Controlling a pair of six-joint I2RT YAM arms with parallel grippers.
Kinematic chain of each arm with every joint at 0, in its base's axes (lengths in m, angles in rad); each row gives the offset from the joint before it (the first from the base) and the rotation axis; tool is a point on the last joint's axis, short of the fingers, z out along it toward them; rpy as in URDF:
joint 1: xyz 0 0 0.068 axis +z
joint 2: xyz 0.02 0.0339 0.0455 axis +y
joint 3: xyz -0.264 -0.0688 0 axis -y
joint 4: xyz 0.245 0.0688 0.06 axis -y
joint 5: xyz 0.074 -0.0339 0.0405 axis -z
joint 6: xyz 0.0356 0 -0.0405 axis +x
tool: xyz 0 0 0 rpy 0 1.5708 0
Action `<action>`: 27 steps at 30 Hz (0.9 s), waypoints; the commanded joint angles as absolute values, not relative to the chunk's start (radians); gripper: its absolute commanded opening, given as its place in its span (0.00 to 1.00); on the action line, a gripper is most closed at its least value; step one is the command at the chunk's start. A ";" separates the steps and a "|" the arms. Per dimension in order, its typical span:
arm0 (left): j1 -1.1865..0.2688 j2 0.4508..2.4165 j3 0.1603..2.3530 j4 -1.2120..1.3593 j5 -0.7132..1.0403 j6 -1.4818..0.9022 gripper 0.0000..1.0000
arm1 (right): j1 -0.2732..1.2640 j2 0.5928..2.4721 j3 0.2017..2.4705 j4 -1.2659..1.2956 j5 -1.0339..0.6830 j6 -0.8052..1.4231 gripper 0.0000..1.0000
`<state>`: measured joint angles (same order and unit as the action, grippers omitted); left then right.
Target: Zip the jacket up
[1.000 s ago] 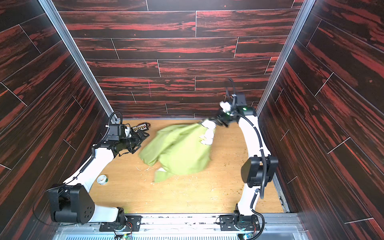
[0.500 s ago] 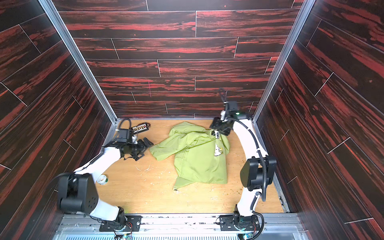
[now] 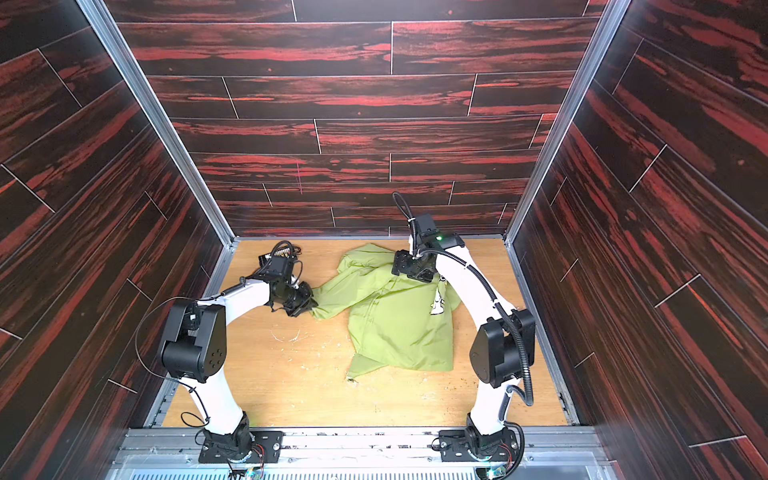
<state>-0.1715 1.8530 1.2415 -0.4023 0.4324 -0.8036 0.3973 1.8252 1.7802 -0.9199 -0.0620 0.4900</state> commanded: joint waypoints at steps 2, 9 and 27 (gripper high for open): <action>-0.206 1.756 1.344 -0.433 0.522 -0.788 0.00 | 0.400 1.748 1.741 -0.854 -0.183 0.510 0.72; -0.288 1.712 1.515 -0.396 0.672 -0.834 0.00 | 0.395 1.709 1.574 -0.614 -0.418 0.644 0.80; -0.418 1.663 1.505 0.011 0.736 -1.075 0.00 | 0.385 1.652 1.329 -0.171 -0.658 1.249 0.81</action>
